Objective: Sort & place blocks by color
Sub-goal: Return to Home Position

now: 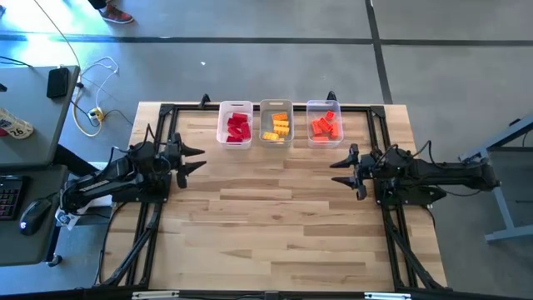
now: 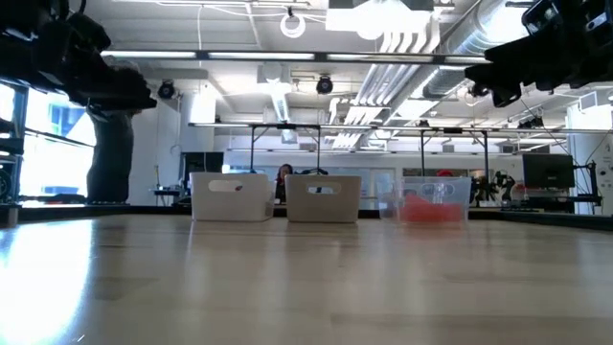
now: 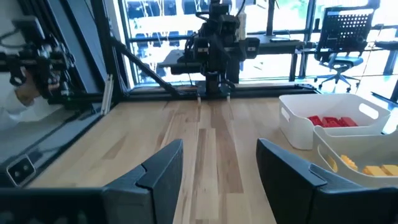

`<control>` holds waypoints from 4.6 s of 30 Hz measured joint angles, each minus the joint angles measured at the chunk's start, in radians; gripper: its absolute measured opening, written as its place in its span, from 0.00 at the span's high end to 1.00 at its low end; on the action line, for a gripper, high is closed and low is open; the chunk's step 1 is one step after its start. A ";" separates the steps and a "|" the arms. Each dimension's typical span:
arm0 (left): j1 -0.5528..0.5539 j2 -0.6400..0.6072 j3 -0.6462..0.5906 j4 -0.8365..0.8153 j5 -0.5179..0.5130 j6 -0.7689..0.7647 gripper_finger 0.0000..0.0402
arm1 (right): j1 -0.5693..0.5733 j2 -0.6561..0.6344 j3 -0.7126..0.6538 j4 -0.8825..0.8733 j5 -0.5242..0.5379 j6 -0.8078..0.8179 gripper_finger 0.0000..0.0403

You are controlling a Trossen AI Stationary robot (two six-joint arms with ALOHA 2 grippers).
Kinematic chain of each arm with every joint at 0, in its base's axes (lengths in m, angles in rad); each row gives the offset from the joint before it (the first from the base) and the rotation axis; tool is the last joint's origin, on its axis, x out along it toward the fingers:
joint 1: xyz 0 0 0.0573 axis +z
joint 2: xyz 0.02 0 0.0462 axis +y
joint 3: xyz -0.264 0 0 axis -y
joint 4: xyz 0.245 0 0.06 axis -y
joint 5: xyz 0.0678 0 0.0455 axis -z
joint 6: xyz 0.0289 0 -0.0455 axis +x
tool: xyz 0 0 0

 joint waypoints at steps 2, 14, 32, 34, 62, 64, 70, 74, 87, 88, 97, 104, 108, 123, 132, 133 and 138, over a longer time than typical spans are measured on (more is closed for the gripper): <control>0.000 0.001 0.000 -0.007 0.000 -0.025 0.56 | 0.000 -0.017 0.000 -0.035 0.000 -0.018 0.53; 0.000 0.003 0.000 -0.083 -0.003 -0.070 0.56 | 0.001 -0.039 0.000 -0.081 -0.011 0.005 0.53; 0.000 0.003 0.000 -0.079 -0.003 -0.092 0.56 | 0.001 -0.037 -0.116 0.069 -0.050 0.002 0.53; 0.000 0.003 0.000 -0.079 -0.003 -0.092 0.56 | 0.001 -0.036 -0.116 0.039 -0.034 0.004 0.53; 0.000 0.003 0.000 0.047 0.000 -0.066 0.56 | 0.001 -0.036 -0.116 -0.018 0.071 0.048 0.53; 0.000 0.003 0.000 0.061 0.000 -0.068 0.56 | 0.001 -0.036 -0.116 -0.018 0.071 0.048 0.53; 0.000 0.003 -0.105 0.242 0.025 -0.114 0.56 | 0.001 -0.036 -0.116 -0.019 0.071 0.048 0.53; 0.000 0.012 -0.110 0.317 0.050 -0.076 0.56 | 0.001 -0.036 -0.116 -0.018 0.071 0.048 0.53; 0.000 0.014 -0.112 0.316 0.050 -0.032 0.56 | 0.001 -0.036 -0.116 -0.018 0.071 0.048 0.53; 0.000 0.014 -0.112 0.316 0.050 -0.032 0.56 | 0.001 -0.036 -0.116 -0.018 0.071 0.048 0.53; 0.000 0.014 -0.113 0.314 0.050 -0.032 0.56 | 0.001 -0.036 -0.116 -0.019 0.071 0.048 0.53; 0.000 0.014 -0.113 0.314 0.050 -0.032 0.56 | 0.001 -0.036 -0.116 -0.019 0.071 0.048 0.53; 0.000 0.014 -0.113 0.314 0.050 -0.032 0.56 | 0.001 -0.036 -0.116 -0.019 0.071 0.048 0.53; 0.000 0.014 -0.113 0.314 0.050 -0.032 0.56 | 0.001 -0.036 -0.116 -0.019 0.071 0.048 0.53; 0.000 0.014 -0.113 0.314 0.050 -0.031 0.56 | 0.000 -0.036 -0.116 -0.018 0.071 0.048 0.53; 0.000 0.014 -0.113 0.314 0.050 -0.031 0.56 | 0.000 -0.036 -0.116 -0.018 0.071 0.048 0.53; 0.000 0.014 -0.113 0.314 0.050 -0.031 0.56 | 0.001 -0.036 -0.116 -0.019 0.071 0.048 0.53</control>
